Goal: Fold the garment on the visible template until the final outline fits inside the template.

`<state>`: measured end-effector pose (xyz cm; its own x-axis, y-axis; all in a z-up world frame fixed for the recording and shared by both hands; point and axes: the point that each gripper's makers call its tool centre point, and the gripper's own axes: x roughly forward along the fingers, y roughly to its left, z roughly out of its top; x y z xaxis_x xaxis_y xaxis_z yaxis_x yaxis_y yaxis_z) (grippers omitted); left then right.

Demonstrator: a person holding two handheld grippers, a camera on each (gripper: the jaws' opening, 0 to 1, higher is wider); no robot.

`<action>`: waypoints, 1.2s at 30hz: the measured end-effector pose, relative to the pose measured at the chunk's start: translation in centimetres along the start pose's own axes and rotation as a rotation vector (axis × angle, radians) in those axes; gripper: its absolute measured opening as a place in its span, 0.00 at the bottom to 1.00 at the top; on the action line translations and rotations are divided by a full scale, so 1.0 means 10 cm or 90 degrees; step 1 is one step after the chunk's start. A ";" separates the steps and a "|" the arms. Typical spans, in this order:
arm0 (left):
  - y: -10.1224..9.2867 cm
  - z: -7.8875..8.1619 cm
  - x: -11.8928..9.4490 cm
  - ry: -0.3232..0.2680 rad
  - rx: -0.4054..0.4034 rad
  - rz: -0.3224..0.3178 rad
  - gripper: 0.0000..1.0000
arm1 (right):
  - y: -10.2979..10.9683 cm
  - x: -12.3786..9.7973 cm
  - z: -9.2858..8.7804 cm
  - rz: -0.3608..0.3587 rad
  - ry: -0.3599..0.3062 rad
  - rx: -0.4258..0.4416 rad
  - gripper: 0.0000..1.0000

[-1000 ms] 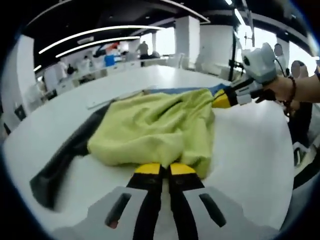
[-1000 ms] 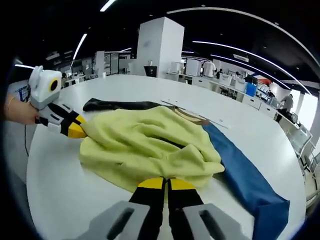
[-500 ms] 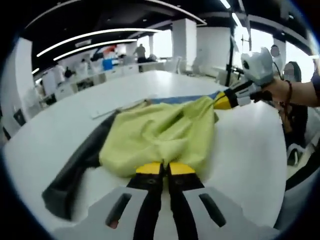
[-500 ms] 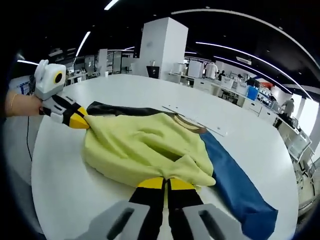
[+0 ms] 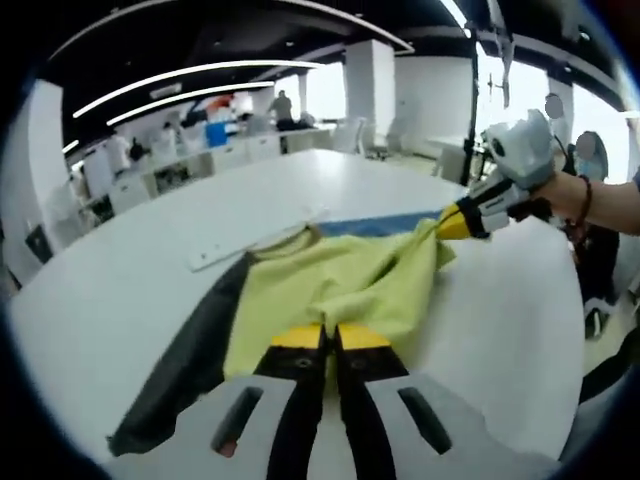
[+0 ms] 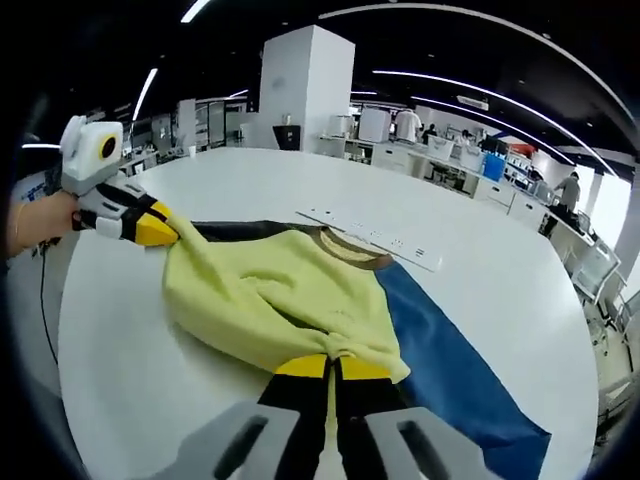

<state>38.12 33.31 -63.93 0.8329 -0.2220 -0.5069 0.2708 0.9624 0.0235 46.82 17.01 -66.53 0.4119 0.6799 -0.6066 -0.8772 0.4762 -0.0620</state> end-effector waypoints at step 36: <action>0.53 -0.29 0.80 0.038 -0.094 0.070 0.02 | -0.25 0.49 -0.19 -0.016 0.052 0.082 0.00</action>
<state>44.82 37.06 -70.35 0.8224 -0.1087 -0.5584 0.1026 0.9938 -0.0423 50.54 18.03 -70.86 0.4074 0.6212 -0.6694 -0.8253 0.5643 0.0214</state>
